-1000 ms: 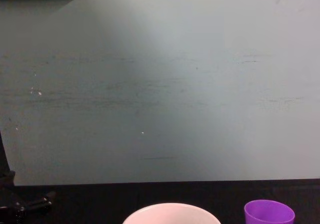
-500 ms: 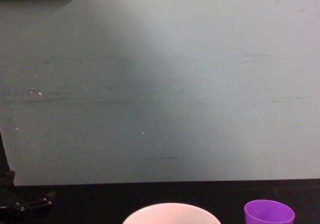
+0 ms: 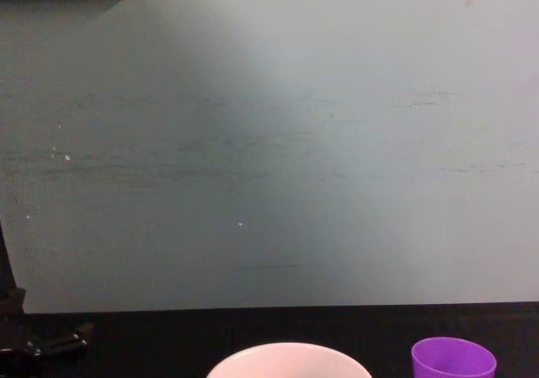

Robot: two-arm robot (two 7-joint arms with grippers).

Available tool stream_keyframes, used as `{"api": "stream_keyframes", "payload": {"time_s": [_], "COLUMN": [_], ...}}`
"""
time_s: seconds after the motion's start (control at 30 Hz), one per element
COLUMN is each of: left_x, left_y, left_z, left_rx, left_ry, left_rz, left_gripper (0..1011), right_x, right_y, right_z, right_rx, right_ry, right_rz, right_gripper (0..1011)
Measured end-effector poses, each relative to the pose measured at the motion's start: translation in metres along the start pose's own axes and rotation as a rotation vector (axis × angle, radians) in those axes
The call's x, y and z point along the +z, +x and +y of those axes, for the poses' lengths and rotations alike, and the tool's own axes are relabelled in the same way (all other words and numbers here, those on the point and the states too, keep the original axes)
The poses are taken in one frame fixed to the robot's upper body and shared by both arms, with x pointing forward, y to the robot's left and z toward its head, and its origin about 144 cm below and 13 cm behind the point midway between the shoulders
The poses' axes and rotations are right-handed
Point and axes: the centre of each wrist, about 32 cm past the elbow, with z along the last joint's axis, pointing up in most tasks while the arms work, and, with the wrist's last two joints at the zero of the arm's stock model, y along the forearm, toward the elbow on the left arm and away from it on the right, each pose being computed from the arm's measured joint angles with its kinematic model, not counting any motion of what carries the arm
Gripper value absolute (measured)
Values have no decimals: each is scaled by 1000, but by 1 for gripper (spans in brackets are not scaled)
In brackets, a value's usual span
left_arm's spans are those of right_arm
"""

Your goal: Pick up the cup and pour the mung beans from the cup into the bowl.

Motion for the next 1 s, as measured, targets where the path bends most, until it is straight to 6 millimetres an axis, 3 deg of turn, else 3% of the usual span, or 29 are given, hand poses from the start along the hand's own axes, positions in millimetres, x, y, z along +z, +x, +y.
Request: {"api": "stream_keyframes", "payload": {"time_s": [1.0], "left_x": [0], "left_y": [0], "left_z": [0], "left_rx": [0], "left_ry": [0], "left_rz": [0], "left_gripper": [1000], "right_x": [0], "right_y": [0], "right_z": [0], "right_rx": [1], "right_ry": [-5], "right_rz": [2], "right_gripper": [1003]}}
